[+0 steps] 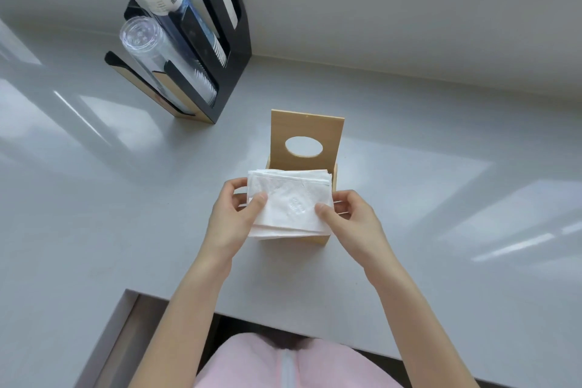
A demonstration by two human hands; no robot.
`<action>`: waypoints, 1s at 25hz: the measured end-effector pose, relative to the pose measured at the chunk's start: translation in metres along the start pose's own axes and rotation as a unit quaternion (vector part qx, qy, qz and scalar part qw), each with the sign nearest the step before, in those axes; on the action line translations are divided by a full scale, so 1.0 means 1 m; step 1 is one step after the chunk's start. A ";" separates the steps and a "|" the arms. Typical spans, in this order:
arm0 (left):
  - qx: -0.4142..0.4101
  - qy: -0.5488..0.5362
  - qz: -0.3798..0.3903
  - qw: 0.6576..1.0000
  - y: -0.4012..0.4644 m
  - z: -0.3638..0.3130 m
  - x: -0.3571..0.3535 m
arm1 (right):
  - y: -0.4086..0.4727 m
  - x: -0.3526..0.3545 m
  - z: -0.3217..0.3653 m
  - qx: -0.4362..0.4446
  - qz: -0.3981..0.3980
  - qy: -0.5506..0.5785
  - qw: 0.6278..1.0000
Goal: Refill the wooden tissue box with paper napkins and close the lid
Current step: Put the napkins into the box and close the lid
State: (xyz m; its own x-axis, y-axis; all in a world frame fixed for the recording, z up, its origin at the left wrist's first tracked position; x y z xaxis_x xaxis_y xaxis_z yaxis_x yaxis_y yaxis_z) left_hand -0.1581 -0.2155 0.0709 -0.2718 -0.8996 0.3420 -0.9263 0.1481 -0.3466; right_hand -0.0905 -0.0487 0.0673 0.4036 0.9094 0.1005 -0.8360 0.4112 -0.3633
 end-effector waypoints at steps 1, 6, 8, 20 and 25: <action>-0.004 0.011 0.001 1.000 0.003 -0.002 -0.001 | 0.002 -0.001 0.001 0.002 -0.010 -0.020 1.000; -0.022 0.039 0.069 0.997 0.026 -0.011 0.006 | 0.013 -0.003 0.009 0.003 -0.053 -0.145 0.988; -0.029 0.056 0.088 0.994 0.036 -0.012 0.012 | 0.017 -0.008 0.012 0.005 -0.065 -0.200 0.978; -0.164 0.370 0.007 0.914 0.052 -0.015 0.002 | 0.026 -0.021 0.026 -0.004 -0.075 -0.350 0.934; -0.238 0.491 -0.008 0.838 0.053 -0.020 -0.013 | 0.029 -0.033 0.032 0.034 -0.063 -0.472 0.879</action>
State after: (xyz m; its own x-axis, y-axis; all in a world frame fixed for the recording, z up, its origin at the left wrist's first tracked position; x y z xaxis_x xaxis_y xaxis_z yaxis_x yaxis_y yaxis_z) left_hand -0.2086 -0.1876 0.0651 -0.1257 -0.1662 0.9780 -0.8678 0.4962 -0.0272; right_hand -0.1396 -0.0649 0.0828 0.0322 0.4904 0.8709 -0.8401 0.4854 -0.2423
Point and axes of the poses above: each hand's wrist, its own y-axis towards the middle knuckle, its own x-axis out of the back of the hand, z = x × y, the point moved 2 cm from there along y, towards the middle knuckle, and after that the axes turned 13 degrees about y, right-handed, at the moved point
